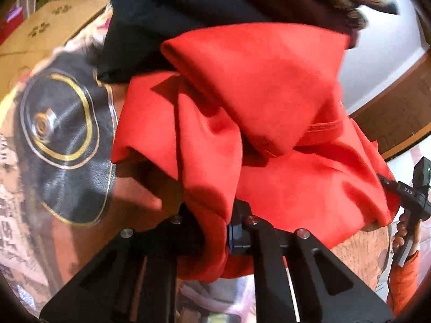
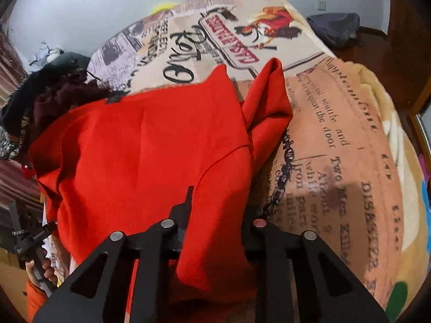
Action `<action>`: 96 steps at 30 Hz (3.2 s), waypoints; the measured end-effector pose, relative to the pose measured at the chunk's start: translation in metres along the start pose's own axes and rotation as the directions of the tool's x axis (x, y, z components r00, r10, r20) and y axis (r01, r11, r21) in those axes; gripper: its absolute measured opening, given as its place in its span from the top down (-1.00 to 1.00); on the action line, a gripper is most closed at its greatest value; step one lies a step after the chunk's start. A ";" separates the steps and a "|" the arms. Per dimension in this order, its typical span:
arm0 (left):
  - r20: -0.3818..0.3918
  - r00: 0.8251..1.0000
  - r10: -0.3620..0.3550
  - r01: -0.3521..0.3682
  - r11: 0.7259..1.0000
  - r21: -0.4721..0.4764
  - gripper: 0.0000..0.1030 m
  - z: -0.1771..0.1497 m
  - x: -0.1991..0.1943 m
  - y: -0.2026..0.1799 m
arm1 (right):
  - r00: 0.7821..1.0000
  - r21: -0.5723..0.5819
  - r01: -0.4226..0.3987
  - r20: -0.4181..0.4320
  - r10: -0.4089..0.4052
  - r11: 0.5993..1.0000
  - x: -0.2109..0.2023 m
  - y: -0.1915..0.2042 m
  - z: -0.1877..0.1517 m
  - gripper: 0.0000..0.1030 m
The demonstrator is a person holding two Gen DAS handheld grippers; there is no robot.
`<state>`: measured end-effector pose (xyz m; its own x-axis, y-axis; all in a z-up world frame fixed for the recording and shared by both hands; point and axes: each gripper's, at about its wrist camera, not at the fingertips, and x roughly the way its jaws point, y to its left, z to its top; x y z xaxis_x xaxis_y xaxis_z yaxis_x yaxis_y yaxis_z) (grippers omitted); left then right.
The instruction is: Fold large clothes
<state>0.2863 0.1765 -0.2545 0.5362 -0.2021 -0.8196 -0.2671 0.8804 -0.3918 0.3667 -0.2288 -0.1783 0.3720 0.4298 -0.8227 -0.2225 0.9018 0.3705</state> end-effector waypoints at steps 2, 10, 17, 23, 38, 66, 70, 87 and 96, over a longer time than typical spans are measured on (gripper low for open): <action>0.011 1.000 -0.019 0.019 1.000 0.018 0.79 -0.002 -0.016 -0.007 | 1.000 -0.020 -0.003 0.026 0.004 1.000 -0.020 0.007 -0.006 0.68; 0.041 0.985 -0.170 0.169 0.985 0.043 0.81 -0.015 -0.097 -0.011 | 0.996 -0.100 -0.018 0.085 0.026 0.995 -0.087 0.025 -0.032 0.71; -0.005 0.996 -0.092 0.093 0.992 0.084 0.81 -0.039 -0.103 0.013 | 0.999 -0.100 0.007 0.051 -0.002 0.995 -0.096 0.016 -0.076 0.68; -0.082 0.992 0.095 -0.089 0.993 0.072 0.66 -0.062 -0.068 0.046 | 0.995 -0.071 0.078 0.073 -0.072 0.994 -0.100 -0.003 -0.090 0.40; 0.110 0.979 0.172 -0.195 0.947 0.255 0.04 -0.038 -0.110 -0.015 | 0.967 -0.259 0.167 0.231 -0.107 0.951 -0.140 0.047 -0.067 -0.06; -0.034 0.994 0.108 -0.100 0.979 0.176 -0.01 -0.022 -0.034 -0.005 | 0.988 -0.306 0.119 0.135 -0.080 0.945 -0.080 0.051 0.010 0.79; -0.019 0.982 0.186 -0.181 0.970 0.160 -0.01 -0.028 -0.030 0.012 | 0.972 -0.329 0.215 0.166 -0.168 0.919 -0.063 0.057 0.024 0.78; 0.067 0.938 0.339 -0.346 0.927 0.143 -0.30 -0.043 -0.069 0.049 | 0.936 -0.411 0.353 0.164 -0.312 0.841 -0.075 0.082 -0.013 0.25; 0.061 0.974 0.220 -0.225 0.970 0.090 -0.30 -0.057 -0.111 0.049 | 0.996 -0.589 0.077 0.074 -0.041 0.805 -0.063 0.179 -0.082 -0.27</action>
<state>0.1678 0.2170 -0.2067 0.5121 0.0231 -0.8586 -0.3078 0.9382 -0.1583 0.2298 -0.0980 -0.0959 0.4462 0.3943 -0.8034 -0.6810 0.7321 -0.0189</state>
